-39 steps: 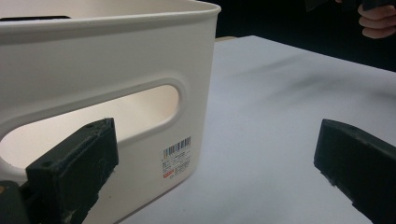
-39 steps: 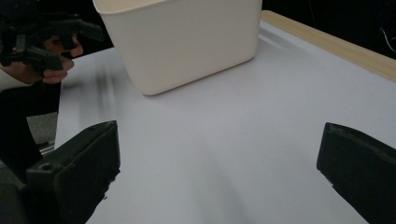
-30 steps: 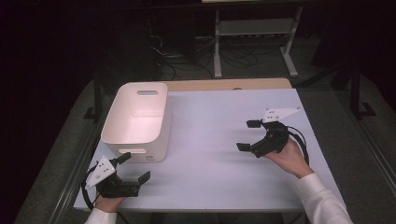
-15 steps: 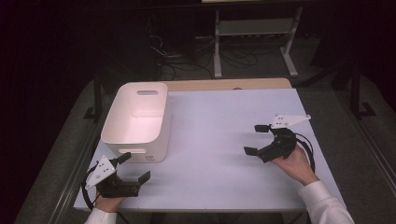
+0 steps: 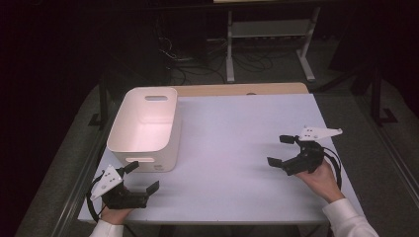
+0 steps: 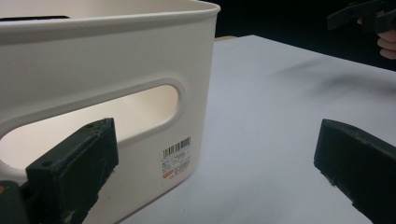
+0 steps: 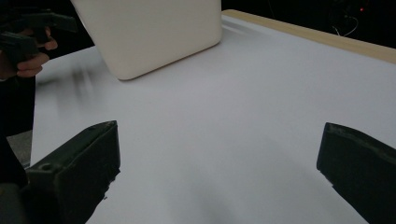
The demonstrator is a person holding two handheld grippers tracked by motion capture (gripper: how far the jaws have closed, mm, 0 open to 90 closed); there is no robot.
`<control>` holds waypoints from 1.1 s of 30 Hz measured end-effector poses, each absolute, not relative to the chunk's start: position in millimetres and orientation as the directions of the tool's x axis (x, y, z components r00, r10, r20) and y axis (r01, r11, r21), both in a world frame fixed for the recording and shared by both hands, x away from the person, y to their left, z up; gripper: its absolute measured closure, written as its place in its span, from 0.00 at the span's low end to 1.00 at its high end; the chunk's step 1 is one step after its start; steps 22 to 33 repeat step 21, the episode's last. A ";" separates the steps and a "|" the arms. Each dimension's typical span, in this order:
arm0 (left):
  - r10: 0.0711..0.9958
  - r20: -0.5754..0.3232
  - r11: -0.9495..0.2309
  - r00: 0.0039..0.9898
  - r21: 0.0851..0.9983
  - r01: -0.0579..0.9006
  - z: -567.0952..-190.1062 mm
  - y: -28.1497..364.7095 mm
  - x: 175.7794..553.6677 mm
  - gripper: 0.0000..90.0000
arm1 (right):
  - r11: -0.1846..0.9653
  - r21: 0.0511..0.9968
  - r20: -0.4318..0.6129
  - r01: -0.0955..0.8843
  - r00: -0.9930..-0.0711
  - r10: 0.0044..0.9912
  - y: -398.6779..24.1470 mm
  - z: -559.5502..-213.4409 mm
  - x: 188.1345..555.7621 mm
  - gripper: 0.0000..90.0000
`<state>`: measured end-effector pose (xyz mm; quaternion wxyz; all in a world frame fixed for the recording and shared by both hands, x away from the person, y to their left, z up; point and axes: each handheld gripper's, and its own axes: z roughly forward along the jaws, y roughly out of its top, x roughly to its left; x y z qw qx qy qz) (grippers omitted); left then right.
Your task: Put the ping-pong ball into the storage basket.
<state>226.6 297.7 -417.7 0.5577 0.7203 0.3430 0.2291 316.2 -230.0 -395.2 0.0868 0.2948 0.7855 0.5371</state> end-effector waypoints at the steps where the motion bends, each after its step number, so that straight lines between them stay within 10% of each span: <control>1: 0.749 -0.054 -0.142 0.660 0.961 0.239 -417.9 297.7 226.8 0.00 | 0.249 0.893 0.182 0.374 -0.808 0.560 -230.8 -396.5 315.4 0.00; 33: 0.749 -0.070 -0.122 0.659 0.963 0.240 -417.7 297.7 225.5 0.00 | 0.203 0.915 0.151 0.349 -0.762 0.630 -246.9 -407.6 303.5 0.00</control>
